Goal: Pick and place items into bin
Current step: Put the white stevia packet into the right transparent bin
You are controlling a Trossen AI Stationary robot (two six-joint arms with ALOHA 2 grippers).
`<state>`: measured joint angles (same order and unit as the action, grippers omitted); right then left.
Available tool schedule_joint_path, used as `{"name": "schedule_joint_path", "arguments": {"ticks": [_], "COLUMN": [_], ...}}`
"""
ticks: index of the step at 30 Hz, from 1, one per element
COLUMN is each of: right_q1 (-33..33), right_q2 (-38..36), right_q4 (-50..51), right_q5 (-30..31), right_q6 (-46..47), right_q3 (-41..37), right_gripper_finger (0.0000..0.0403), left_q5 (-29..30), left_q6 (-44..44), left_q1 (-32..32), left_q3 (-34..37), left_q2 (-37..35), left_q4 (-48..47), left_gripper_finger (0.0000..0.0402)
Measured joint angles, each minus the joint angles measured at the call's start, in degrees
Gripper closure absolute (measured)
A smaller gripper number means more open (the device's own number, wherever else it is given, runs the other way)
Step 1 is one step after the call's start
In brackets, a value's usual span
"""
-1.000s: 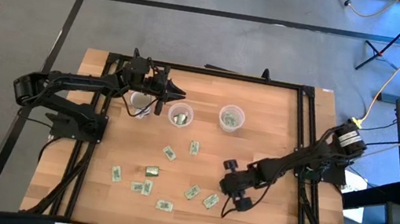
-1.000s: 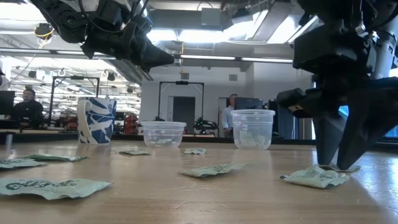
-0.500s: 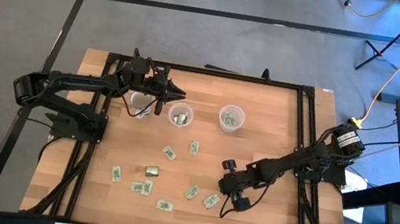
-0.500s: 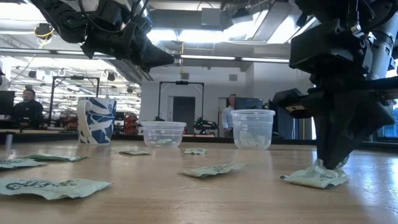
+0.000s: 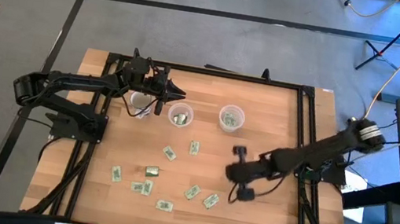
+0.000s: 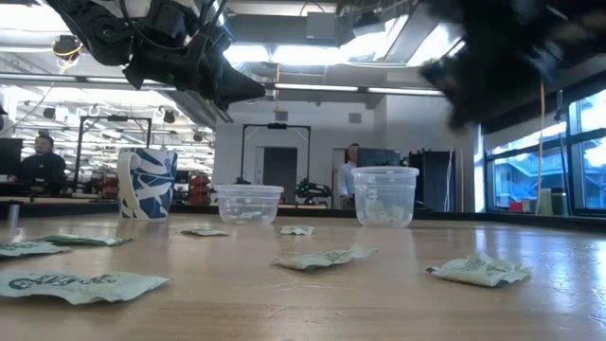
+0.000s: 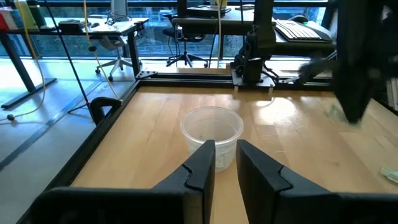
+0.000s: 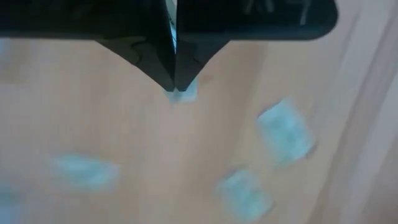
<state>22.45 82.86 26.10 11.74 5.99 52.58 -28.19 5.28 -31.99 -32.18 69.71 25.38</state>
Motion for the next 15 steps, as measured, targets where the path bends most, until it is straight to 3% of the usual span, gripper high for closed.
{"name": "schedule_joint_path", "arguments": {"ticks": [3, 6, 15], "right_q1": [-2.9, -7.3, -23.2], "right_q2": [-4.6, -7.7, -8.2], "right_q4": [3.7, 5.2, 4.3], "right_q5": [6.1, 8.3, 6.6], "right_q6": [1.1, 1.2, -4.8], "right_q3": [3.1, 4.6, 4.8], "right_gripper_finger": [0.0399, 0.0401, 0.0401], "left_q5": [0.0, 0.0, -0.1], "left_q6": [0.0, 0.0, 0.0], "left_q1": [0.0, 0.0, 0.0], "left_q3": [0.0, 0.0, 0.0], "left_q2": [0.0, 0.0, 0.0], "left_q4": [-0.1, -0.1, -0.6], "left_gripper_finger": [0.0341, 0.0341, 0.0341]}}
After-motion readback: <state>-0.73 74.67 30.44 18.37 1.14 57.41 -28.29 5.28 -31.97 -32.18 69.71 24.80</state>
